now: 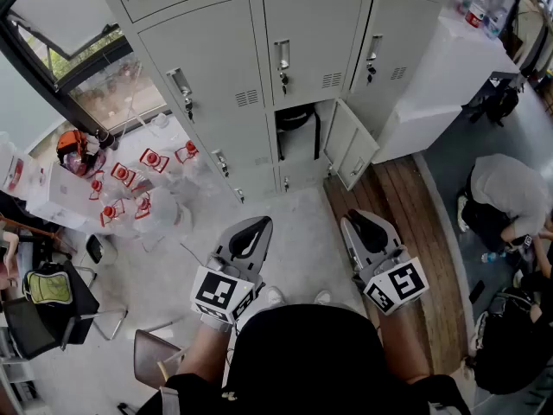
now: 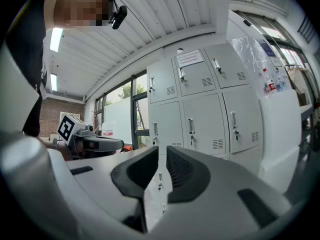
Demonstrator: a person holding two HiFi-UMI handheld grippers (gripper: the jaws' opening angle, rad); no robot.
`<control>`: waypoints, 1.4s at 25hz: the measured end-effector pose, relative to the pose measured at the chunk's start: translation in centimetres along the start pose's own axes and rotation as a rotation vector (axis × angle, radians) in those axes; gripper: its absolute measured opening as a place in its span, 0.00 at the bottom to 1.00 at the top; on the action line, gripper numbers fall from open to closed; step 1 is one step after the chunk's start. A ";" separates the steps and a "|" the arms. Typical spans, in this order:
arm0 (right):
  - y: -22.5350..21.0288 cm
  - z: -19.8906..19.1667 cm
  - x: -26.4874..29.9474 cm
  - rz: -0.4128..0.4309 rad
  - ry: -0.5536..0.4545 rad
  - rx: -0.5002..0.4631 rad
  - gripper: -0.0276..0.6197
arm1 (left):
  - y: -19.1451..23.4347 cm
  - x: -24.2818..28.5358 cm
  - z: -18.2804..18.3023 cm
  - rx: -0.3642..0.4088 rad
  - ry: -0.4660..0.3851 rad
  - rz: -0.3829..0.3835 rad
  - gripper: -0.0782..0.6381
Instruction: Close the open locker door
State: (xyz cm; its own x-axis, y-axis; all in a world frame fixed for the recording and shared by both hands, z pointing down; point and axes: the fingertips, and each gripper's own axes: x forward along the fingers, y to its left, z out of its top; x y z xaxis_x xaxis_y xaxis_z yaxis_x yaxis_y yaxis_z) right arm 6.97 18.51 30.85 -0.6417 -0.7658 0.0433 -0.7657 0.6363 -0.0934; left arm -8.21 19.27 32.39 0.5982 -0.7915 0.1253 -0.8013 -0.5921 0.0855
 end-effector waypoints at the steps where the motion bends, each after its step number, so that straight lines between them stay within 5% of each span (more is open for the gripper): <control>1: 0.3 -0.1 0.2 -0.001 0.003 -0.001 0.14 | 0.2 -0.1 0.0 0.007 -0.002 -0.009 0.14; 23: 4.5 -2.0 5.7 -0.081 0.030 0.024 0.14 | 6.7 -2.7 -3.2 -0.058 0.007 -0.084 0.14; 35: -3.7 -3.1 9.8 -0.050 0.033 0.081 0.14 | 7.9 5.4 -3.5 -0.049 0.059 -0.047 0.14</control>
State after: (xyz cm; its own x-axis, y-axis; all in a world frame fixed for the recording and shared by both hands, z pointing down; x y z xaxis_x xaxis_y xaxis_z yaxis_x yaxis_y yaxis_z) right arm 3.43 8.94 34.73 -0.6050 -0.7920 0.0821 -0.7915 0.5869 -0.1703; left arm -11.36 10.82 37.19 0.6351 -0.7517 0.1780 -0.7724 -0.6193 0.1409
